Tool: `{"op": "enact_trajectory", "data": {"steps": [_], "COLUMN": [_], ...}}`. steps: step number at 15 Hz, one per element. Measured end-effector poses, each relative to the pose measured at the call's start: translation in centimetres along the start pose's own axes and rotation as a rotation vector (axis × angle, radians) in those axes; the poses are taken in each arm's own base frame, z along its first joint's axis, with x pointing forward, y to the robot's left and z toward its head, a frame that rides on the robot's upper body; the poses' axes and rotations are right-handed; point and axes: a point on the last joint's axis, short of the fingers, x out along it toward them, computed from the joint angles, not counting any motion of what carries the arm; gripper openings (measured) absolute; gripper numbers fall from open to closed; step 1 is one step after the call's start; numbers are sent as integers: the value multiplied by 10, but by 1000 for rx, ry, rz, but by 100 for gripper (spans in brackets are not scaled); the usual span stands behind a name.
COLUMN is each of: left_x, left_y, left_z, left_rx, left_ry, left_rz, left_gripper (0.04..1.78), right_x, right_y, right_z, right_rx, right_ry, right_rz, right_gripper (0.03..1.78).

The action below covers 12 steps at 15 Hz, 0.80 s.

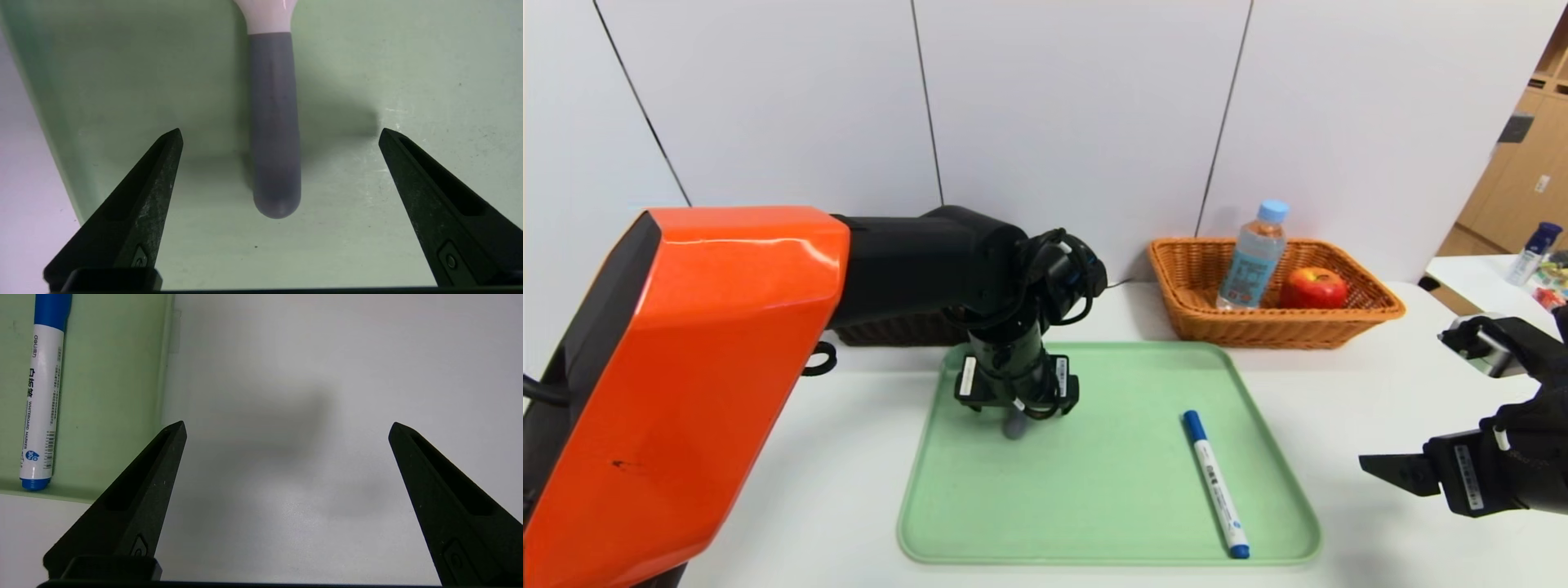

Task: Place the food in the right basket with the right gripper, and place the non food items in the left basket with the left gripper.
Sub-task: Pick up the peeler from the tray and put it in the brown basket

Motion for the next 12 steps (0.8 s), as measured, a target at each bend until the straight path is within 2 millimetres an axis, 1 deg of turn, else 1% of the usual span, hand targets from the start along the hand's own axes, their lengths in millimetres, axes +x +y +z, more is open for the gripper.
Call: {"op": "enact_trajectory", "data": {"steps": [2,6,9,10,11,12], "left_x": [2,6,9,10,10,11], "left_y": [1,-1,-1,-1,-1,-1], "left_z": [0,0,0,-1,-1,-1], "left_rx": [-2,0,2,1,1,2], "left_ry": [3,7,10,11,12,13], "left_rz": [3,10,15,15,14,15], "left_gripper": [169,109,78,56,29,29], "right_x": [0,0,-1,-2,-2,-3], "right_y": [2,3,3,3,3,3], "right_z": [-1,-2,-2,-2,-2,-2], "right_rx": [-7,-11,-12,-12,-12,-13], "right_ry": [2,2,-2,-4,-6,-7], "right_rz": [7,11,11,11,13,13], "right_gripper": [171,171,171,171,171,171]}}
